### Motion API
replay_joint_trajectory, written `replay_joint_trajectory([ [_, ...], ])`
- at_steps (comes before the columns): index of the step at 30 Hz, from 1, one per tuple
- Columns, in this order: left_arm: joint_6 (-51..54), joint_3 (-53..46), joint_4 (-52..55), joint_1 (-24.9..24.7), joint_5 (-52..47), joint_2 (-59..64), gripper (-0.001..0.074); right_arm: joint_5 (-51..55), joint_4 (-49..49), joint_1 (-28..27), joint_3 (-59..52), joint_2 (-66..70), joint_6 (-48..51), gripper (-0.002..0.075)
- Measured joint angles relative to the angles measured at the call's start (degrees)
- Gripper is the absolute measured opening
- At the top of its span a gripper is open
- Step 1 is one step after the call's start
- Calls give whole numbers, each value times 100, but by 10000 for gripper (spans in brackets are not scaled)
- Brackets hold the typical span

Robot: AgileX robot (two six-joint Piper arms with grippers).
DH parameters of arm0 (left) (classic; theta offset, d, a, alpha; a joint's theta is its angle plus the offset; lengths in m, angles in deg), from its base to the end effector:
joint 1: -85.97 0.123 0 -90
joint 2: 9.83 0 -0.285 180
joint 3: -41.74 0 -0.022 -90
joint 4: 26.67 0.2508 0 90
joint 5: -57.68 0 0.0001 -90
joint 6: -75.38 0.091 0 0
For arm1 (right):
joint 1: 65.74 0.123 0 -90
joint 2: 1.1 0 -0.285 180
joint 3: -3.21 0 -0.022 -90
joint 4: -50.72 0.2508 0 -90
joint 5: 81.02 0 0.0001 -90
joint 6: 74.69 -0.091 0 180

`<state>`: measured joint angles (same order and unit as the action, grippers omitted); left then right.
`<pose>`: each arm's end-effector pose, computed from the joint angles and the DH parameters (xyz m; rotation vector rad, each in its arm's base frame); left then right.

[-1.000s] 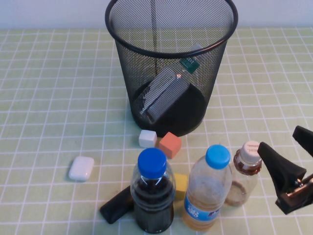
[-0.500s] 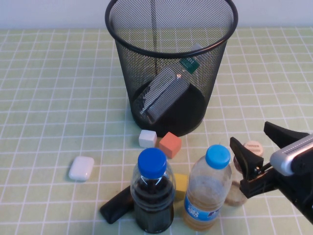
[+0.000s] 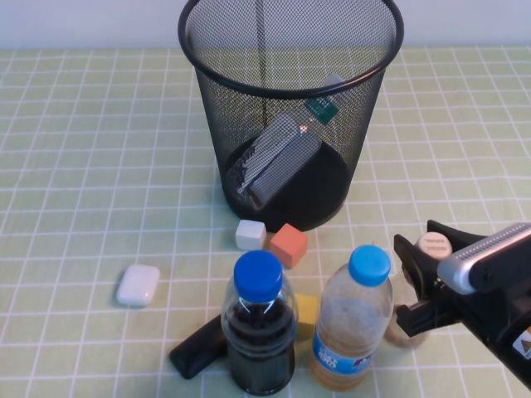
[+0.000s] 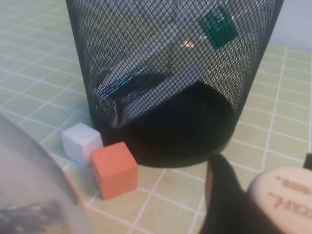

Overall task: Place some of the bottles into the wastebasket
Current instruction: Pick up a bottle from the table with right arm, then place the bottle in the trash can

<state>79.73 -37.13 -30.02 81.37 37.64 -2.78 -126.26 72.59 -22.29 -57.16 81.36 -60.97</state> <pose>0.0529 -0.0061 0.1727 0.1075 1.8460 -0.0599 0.1749 0.1326 0.2041 -0.4291 1.6938 0.3507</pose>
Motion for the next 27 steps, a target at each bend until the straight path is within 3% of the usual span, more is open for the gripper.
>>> replay_joint_trajectory([
  [6,0,0,0,0,0,0,-3,1561,229,-307,524,-727,920,266],
  [13,0,0,0,0,0,0,-3,4923,13,-1718,1791,-1489,963,266],
  [19,0,0,0,0,0,0,-3,7497,-439,-3125,2808,-1510,-148,266],
  [27,0,0,0,0,0,0,-3,9371,-1365,-3609,4026,-1197,-1498,266],
])
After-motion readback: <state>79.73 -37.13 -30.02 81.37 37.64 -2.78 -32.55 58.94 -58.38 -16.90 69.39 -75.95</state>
